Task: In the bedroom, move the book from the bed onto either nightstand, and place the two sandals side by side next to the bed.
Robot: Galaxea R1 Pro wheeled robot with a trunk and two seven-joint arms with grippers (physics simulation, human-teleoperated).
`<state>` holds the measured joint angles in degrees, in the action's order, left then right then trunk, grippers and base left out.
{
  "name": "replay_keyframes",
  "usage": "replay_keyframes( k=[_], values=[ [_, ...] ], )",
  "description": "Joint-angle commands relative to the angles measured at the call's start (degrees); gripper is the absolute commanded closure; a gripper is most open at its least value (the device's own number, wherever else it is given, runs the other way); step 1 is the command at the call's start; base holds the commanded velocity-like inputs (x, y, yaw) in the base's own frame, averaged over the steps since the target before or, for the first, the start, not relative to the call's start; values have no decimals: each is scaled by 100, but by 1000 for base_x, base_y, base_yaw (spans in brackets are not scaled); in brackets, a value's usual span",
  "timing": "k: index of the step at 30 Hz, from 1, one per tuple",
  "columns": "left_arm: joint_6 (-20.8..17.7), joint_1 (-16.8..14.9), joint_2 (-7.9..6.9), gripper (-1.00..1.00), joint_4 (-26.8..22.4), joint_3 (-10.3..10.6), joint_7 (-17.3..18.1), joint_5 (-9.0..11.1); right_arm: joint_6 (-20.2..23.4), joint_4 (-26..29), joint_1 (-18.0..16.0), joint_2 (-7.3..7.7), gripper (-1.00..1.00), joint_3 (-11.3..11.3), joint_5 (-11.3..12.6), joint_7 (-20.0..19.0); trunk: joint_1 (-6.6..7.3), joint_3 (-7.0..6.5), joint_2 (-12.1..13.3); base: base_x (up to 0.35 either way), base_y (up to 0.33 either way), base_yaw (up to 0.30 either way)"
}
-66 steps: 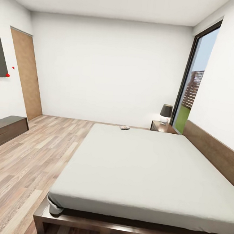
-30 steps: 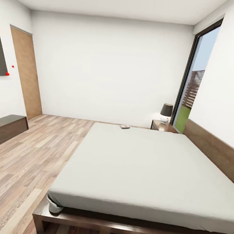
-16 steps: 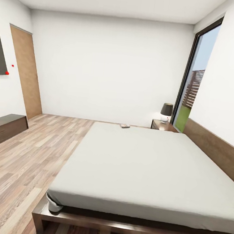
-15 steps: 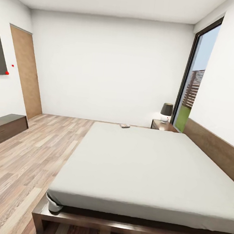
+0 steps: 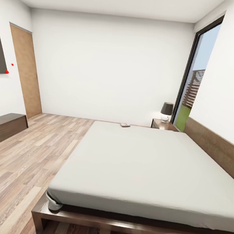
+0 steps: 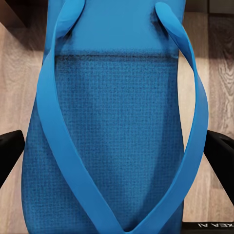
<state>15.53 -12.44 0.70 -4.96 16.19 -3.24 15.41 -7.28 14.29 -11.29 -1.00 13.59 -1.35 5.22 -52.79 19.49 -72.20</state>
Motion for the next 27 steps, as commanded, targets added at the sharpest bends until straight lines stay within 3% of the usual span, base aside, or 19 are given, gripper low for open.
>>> replay_keyframes(
  k=[1,27],
  values=[
    [20,-4,1,100,4,51,-26,38,-10,-6,-5,1,100,39,-6,51,-23,25,-45,0,0,0],
    [132,-4,1,100,5,51,-19,24,-10,-6,-5,3,100,39,-5,49,-594,492,-1088,0,0,0]
  ],
)
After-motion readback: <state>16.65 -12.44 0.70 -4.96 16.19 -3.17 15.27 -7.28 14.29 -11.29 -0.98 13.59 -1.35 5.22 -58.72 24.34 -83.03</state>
